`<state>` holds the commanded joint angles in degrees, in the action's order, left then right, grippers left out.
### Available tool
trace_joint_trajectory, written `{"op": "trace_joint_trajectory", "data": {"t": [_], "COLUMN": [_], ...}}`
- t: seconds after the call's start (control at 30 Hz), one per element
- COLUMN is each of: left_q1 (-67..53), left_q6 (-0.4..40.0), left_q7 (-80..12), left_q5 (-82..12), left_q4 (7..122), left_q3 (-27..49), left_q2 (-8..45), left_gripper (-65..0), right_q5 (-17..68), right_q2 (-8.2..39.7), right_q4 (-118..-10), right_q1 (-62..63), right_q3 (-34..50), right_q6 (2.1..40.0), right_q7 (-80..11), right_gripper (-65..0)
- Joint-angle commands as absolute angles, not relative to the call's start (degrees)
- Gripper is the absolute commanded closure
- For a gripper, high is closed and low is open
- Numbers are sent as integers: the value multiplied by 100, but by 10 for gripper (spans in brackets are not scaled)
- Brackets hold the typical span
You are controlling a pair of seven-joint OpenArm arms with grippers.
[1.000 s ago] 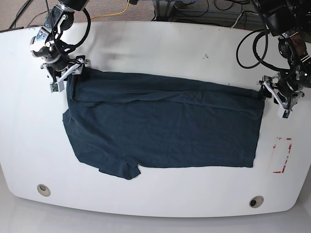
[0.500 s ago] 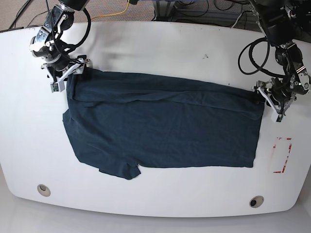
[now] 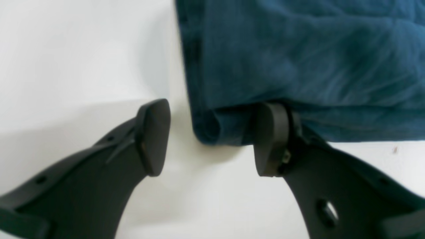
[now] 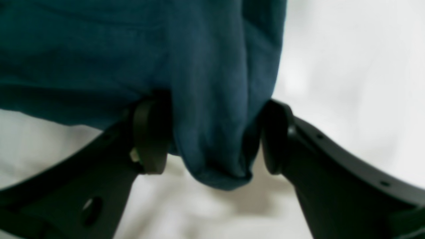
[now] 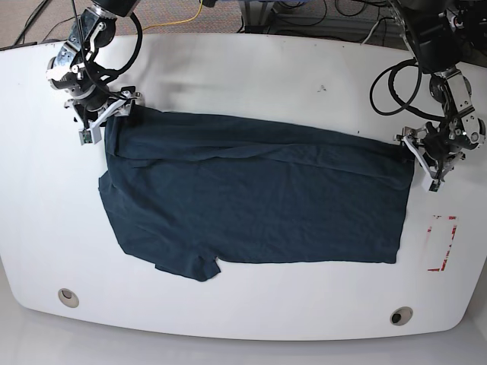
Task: Layout the t-shirt on the table in an organized manner, then fold the t-shirt properly
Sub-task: 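Lower the held edge onto the table with both grippers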
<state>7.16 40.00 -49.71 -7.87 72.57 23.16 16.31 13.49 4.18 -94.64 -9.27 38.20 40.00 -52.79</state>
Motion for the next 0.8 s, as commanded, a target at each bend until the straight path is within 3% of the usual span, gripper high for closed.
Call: {"op": "trace_joint_trajectory", "data": {"t": [0.07, 0.13, 0.27, 0.4, 0.8], "left_q1": [708, 593, 488, 303, -822], "left_q6": [4000, 4000, 4000, 4000, 4000], "left_q7": [-4980, -4980, -4980, -4998, -5226], "left_q5": [-778, -778, -787, -787, -796], "left_q4": [7257, 7275, 7327, 7591, 8804], "left_q3": [2299, 2290, 2281, 2308, 2308], "left_q2": [1631, 1631, 1622, 1622, 1622], "left_gripper": [-181, -75, -31, -28, -28], "right_q5": [1341, 1323, 1297, 1297, 1349], "right_q2": [418, 418, 418, 426, 655], "right_q4": [-9464, -9464, -9464, -9473, -10352], "right_q1": [-919, -919, -936, -1042, -1947], "right_q3": [3820, 3811, 3820, 3820, 3802], "right_q6": [4000, 4000, 4000, 4000, 4000], "right_q7": [-5279, -5279, -5279, -5305, -5376], "right_gripper": [-327, -212, 0, -24, -2]}}
